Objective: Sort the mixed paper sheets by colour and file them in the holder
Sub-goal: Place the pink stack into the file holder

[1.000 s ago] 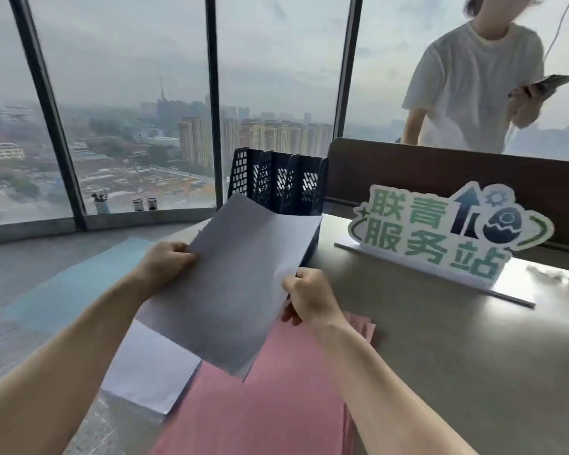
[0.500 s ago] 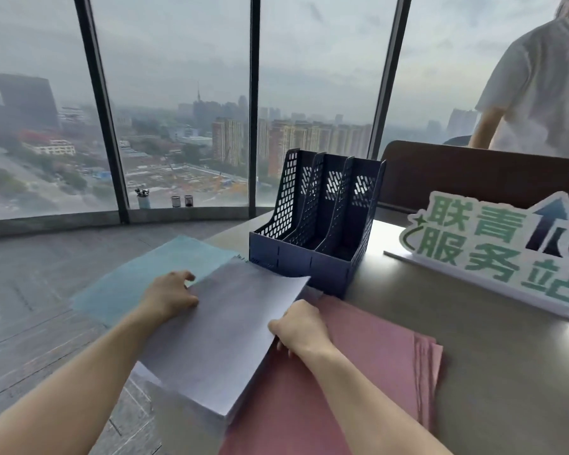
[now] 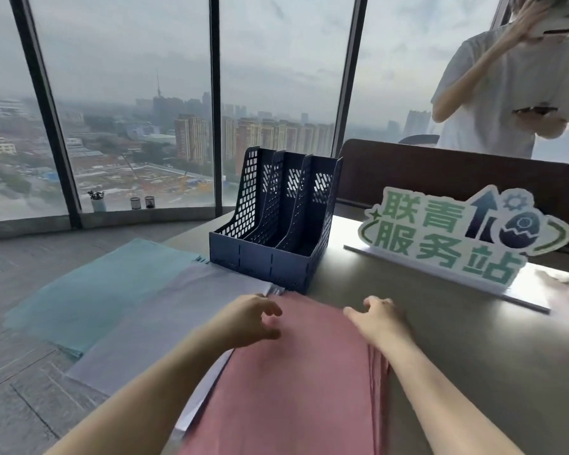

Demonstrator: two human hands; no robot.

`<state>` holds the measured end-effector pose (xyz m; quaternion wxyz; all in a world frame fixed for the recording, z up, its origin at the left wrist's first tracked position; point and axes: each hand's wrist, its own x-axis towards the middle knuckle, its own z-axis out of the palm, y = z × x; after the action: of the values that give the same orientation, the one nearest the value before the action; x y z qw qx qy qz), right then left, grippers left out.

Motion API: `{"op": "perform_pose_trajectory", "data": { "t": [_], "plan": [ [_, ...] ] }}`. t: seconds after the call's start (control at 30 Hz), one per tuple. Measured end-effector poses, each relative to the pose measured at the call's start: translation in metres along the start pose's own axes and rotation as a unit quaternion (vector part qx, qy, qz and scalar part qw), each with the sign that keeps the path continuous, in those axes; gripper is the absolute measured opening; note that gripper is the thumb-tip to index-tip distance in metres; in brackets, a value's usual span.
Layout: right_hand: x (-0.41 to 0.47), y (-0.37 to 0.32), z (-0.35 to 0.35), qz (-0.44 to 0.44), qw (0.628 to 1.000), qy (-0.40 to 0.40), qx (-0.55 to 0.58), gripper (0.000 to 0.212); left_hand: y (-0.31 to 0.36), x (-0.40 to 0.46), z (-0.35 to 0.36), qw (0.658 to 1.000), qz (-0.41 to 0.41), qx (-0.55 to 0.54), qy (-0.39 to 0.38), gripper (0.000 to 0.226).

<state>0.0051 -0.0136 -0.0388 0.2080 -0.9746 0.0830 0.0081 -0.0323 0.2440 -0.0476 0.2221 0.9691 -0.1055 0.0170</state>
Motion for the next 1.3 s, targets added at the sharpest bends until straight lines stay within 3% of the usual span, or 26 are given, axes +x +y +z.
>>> {"op": "perform_pose_trajectory", "data": {
  "t": [0.1,0.3,0.4,0.5,0.6,0.63,0.7,0.77,0.87,0.97,1.07,1.13,1.23,1.3],
  "plan": [
    [0.007,0.023,-0.004,0.035,0.998,-0.047,-0.025,0.094,0.013,0.008,0.01,0.999,0.016,0.027,-0.027,0.052],
    [0.012,0.017,-0.005,0.04,0.994,-0.084,-0.06,0.111,0.015,0.013,0.018,0.998,0.01,0.048,-0.04,0.049],
    [0.011,0.015,-0.009,0.027,0.996,-0.085,-0.032,0.083,0.013,0.012,0.02,0.999,0.005,0.037,-0.036,0.047],
    [0.014,0.02,-0.007,0.029,0.972,-0.09,0.216,0.053,0.012,0.011,0.022,0.999,0.001,0.025,-0.029,0.047],
    [0.012,0.028,0.0,0.1,0.861,-0.092,0.49,0.051,0.011,0.012,0.022,1.0,-0.003,0.013,-0.024,0.051],
    [0.009,0.031,0.001,0.128,0.822,-0.113,0.543,0.041,0.011,0.012,0.022,1.0,-0.004,0.01,-0.022,0.053],
    [-0.006,0.032,0.0,0.171,0.788,-0.162,0.569,0.012,0.011,0.012,0.022,1.0,-0.009,0.008,-0.021,0.055],
    [-0.017,0.032,0.002,0.173,0.8,-0.177,0.546,0.006,0.013,0.012,0.022,1.0,-0.013,0.005,-0.018,0.056],
    [-0.027,0.026,0.007,0.139,0.84,-0.147,0.504,0.018,0.014,0.011,0.022,1.0,-0.017,0.0,-0.013,0.058],
    [-0.029,0.022,0.002,0.12,0.845,-0.106,0.51,0.016,0.015,0.011,0.024,0.997,-0.03,-0.054,0.049,0.056],
    [-0.029,0.025,-0.009,0.083,0.835,-0.075,0.539,0.012,0.012,0.018,0.023,0.973,-0.08,-0.142,0.164,0.062],
    [-0.029,0.028,-0.022,0.052,0.822,-0.054,0.565,0.013,0.011,0.021,0.018,0.946,-0.129,-0.236,0.183,0.076],
    [-0.028,0.03,-0.046,-0.01,0.807,-0.023,0.59,0.018,0.018,0.019,0.01,0.867,-0.127,-0.475,0.088,0.083],
    [-0.026,0.026,-0.063,-0.059,0.808,-0.001,0.586,0.02,0.035,0.015,0.0,0.818,-0.092,-0.568,0.021,0.08]
  ]
}}
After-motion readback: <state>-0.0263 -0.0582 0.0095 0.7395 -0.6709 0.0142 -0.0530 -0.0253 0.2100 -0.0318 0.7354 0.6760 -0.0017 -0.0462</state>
